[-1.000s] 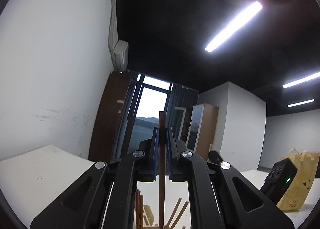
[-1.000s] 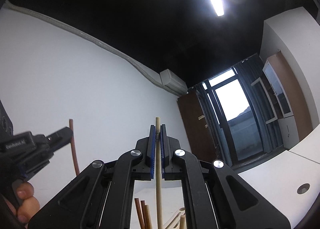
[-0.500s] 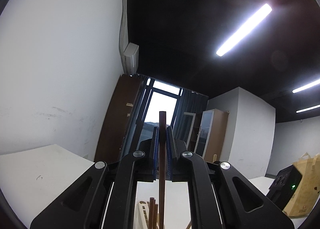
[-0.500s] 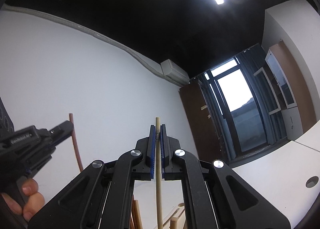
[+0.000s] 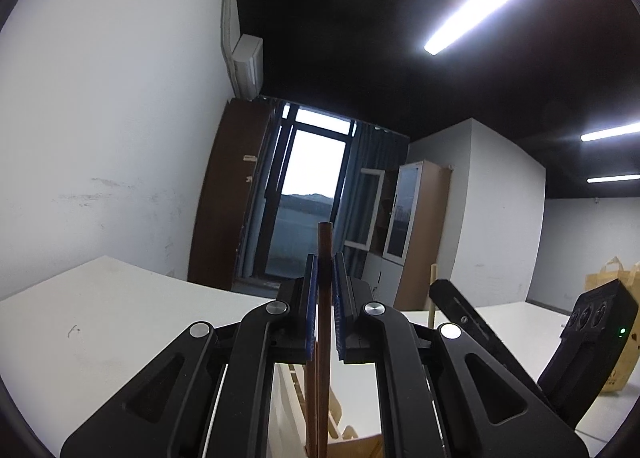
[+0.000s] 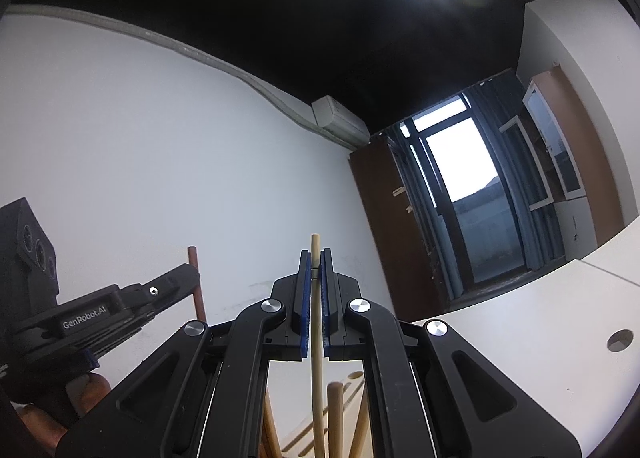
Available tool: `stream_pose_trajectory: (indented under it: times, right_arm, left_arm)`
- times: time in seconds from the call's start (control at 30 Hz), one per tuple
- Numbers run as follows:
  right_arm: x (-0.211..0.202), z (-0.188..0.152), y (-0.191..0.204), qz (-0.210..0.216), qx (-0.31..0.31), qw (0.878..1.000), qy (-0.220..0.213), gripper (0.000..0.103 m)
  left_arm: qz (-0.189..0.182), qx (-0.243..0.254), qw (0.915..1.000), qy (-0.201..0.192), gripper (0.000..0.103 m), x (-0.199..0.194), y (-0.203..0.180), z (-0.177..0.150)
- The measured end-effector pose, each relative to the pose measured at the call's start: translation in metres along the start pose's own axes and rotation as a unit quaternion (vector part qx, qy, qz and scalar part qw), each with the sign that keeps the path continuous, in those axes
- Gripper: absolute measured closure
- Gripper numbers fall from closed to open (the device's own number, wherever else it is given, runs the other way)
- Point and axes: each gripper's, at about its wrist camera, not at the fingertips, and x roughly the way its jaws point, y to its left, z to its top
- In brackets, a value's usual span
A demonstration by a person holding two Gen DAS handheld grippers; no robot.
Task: Organize utensils
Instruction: 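Lower both chopsticks into the holder and open both tools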
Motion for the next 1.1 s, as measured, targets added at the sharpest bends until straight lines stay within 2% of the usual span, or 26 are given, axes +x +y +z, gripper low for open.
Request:
stream_pose_trajectory:
  times: [0.2,0.47,0.5,0.53,0.6,0.8,0.9,1.1]
  right_arm:
    - [-0.005,-0.004,0.011,0.007,-0.021,1.0,0.011,0.098]
    - [-0.008,-0.005,0.006,-0.004,-0.01,0.999,0.036,0.097]
    - [-0.009,-0.005,0.004,-0.006,-0.008,0.999,0.038,0.097]
    - [-0.011,-0.004,0.003,-0.009,-0.006,0.999,0.041,0.096]
    - [-0.01,-0.004,0.002,-0.012,-0.005,0.999,0.044,0.081]
    - [-0.014,-0.001,0.0,-0.022,-0.006,0.999,0.045,0.081]
    - [-0.016,0.001,0.001,-0.029,-0.01,0.998,0.047,0.081]
    - [-0.026,0.004,0.014,-0.045,-0.027,0.997,0.057,0.076]
  left_arm:
    - [-0.009,-0.004,0.9998,0.019,0.096,0.0,0.006,-0.004]
    - [-0.016,-0.003,0.999,0.041,0.096,0.0,0.007,-0.008]
    - [-0.015,-0.004,0.999,0.041,0.093,0.0,0.008,-0.007]
    - [-0.015,-0.006,0.999,0.041,0.092,-0.002,0.009,-0.006]
    - [-0.017,-0.008,0.9991,0.039,0.089,-0.006,0.012,-0.004]
    - [-0.021,-0.024,0.9987,0.04,0.085,-0.013,0.019,0.0]
    - [-0.019,-0.016,0.9989,0.04,0.079,-0.018,0.017,0.003]
    - [-0.008,-0.005,0.9987,0.05,0.074,-0.03,0.015,0.012]
